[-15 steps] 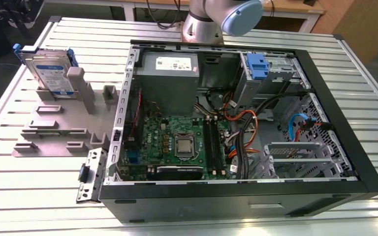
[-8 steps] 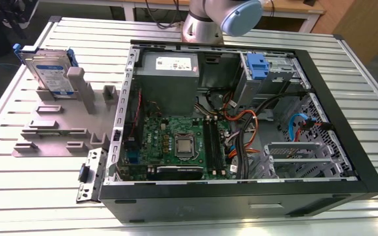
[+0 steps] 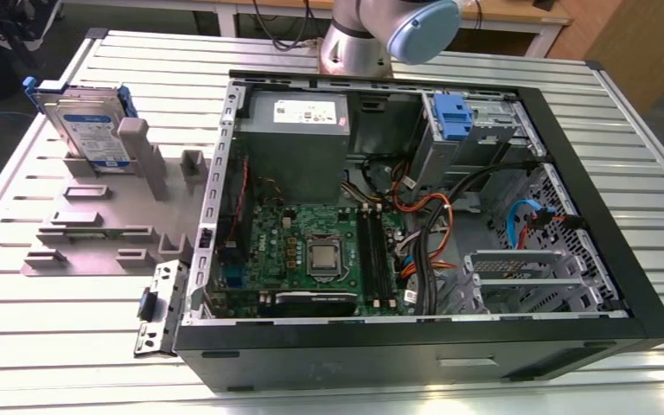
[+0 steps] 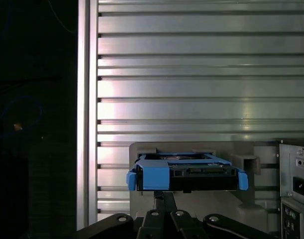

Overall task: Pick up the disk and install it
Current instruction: 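Reach for the disk, then pick up the disk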

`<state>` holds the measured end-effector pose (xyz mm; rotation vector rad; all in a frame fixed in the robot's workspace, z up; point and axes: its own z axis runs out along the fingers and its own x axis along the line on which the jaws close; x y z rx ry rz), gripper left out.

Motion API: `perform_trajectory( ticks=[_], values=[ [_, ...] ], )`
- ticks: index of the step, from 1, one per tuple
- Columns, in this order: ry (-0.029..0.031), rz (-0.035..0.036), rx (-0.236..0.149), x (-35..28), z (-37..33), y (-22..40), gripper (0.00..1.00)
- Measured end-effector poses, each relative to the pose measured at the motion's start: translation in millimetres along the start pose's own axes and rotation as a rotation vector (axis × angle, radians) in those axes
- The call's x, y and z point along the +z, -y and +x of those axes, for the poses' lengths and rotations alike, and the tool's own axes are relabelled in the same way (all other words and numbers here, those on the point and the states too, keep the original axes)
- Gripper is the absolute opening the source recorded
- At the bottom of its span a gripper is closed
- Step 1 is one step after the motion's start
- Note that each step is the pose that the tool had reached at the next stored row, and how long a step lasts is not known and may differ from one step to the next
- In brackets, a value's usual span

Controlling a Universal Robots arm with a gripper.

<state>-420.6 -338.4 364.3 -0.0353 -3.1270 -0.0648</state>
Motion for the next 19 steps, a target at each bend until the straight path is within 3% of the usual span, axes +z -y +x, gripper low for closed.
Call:
perform_trajectory(
  ticks=[14,19],
  values=[
    [-0.0001,0.0,-0.001,0.0,1.3,0.0,0.11],
    [-0.0016,0.0005,-0.039,0.1,1.3,0.0,0.11]
  ],
)
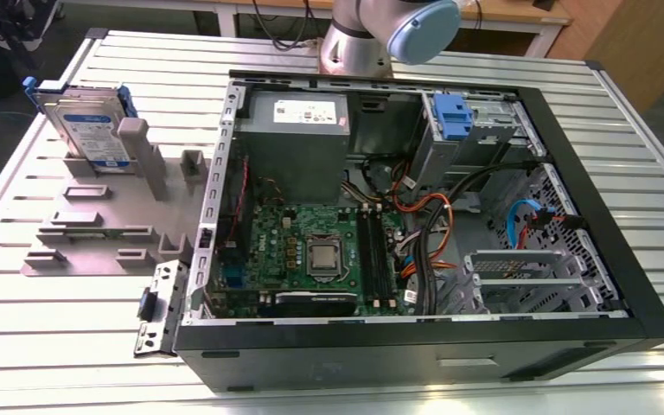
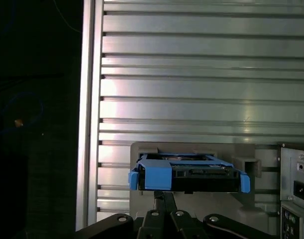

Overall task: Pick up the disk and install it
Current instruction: 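Pick up the disk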

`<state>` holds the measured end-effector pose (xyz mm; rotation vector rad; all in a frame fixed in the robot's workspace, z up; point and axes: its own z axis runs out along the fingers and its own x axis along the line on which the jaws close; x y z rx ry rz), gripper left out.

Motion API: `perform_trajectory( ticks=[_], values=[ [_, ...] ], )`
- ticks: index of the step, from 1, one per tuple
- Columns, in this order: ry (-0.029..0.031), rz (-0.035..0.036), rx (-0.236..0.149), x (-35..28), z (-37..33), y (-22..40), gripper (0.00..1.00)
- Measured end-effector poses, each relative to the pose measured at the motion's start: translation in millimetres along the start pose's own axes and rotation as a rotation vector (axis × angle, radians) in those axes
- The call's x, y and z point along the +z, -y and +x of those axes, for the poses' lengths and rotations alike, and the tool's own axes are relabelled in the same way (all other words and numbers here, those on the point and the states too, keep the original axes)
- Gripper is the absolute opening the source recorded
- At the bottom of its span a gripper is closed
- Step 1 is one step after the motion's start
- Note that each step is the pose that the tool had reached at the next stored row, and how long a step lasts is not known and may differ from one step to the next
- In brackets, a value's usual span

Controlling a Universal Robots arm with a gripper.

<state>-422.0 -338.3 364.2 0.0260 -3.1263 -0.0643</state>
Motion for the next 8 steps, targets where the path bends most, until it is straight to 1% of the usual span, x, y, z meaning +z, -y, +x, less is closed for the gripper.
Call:
perform_trajectory(
  ticks=[8],
  values=[
    [-0.0057,0.0019,-0.137,0.2,0.0,0.0,0.11]
  ],
)
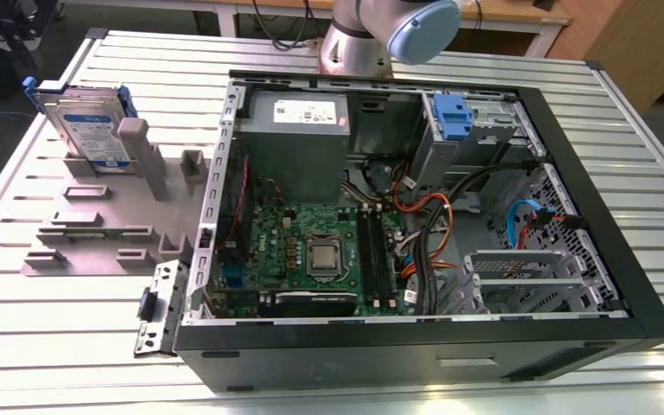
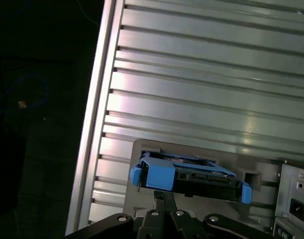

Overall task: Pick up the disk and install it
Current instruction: 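Pick up the disk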

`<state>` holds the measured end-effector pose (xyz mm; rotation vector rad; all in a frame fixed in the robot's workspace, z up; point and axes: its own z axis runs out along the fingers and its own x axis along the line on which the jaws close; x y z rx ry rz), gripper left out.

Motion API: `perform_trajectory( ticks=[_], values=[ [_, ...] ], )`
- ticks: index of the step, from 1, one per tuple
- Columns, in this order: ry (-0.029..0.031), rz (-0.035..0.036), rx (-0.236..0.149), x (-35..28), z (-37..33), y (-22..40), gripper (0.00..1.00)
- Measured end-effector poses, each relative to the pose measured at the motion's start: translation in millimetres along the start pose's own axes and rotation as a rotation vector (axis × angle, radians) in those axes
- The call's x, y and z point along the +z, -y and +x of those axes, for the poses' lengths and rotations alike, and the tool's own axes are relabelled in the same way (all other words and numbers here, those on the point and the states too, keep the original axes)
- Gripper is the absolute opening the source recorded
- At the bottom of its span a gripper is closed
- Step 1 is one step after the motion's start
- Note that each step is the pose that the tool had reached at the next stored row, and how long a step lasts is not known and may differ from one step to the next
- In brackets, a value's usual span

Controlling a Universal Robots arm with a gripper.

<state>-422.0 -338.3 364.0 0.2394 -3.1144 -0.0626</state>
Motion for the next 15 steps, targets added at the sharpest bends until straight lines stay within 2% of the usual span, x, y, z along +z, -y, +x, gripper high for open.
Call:
perform_trajectory(
  ticks=[8,15],
  values=[
    [-0.0052,0.0018,-0.123,0.1,0.0,0.1,0.11],
    [-0.0056,0.002,-0.136,0.1,0.0,0.0,0.11]
  ],
)
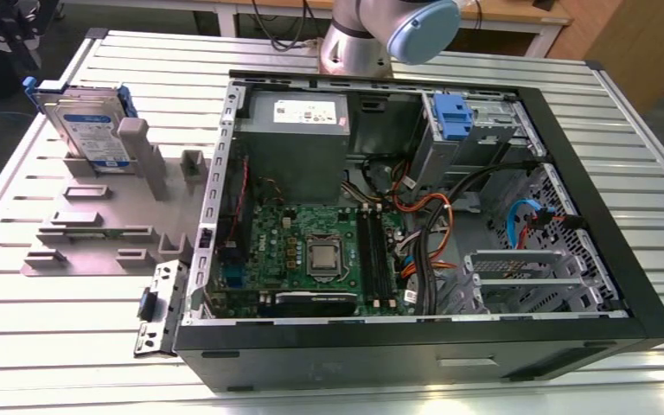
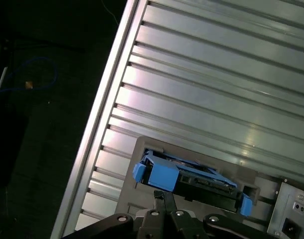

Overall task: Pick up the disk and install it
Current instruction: 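Pick up the disk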

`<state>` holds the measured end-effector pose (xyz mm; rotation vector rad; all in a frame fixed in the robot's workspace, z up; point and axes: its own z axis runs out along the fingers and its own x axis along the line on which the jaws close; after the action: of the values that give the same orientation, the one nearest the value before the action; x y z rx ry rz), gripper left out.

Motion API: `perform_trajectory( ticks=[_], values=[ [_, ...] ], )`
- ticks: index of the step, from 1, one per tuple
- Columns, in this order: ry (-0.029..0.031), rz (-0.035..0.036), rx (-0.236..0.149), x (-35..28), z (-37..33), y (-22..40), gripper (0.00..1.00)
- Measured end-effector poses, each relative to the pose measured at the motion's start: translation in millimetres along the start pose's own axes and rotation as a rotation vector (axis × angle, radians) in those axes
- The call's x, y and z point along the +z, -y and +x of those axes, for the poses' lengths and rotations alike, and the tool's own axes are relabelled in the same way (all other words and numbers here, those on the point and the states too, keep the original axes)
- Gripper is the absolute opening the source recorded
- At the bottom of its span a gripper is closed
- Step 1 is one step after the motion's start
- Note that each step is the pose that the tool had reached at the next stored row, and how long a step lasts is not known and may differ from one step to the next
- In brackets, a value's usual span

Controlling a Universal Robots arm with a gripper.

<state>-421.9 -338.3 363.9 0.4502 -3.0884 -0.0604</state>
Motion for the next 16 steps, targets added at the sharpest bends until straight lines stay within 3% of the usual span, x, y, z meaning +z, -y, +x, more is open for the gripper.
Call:
perform_trajectory(
  ticks=[7,16],
  values=[
    [-0.0007,0.0002,-0.017,0.0,0.0,0.0,0.11],
    [-0.0048,0.0031,-0.165,0.4,0.0,0.0,0.11]
  ],
)
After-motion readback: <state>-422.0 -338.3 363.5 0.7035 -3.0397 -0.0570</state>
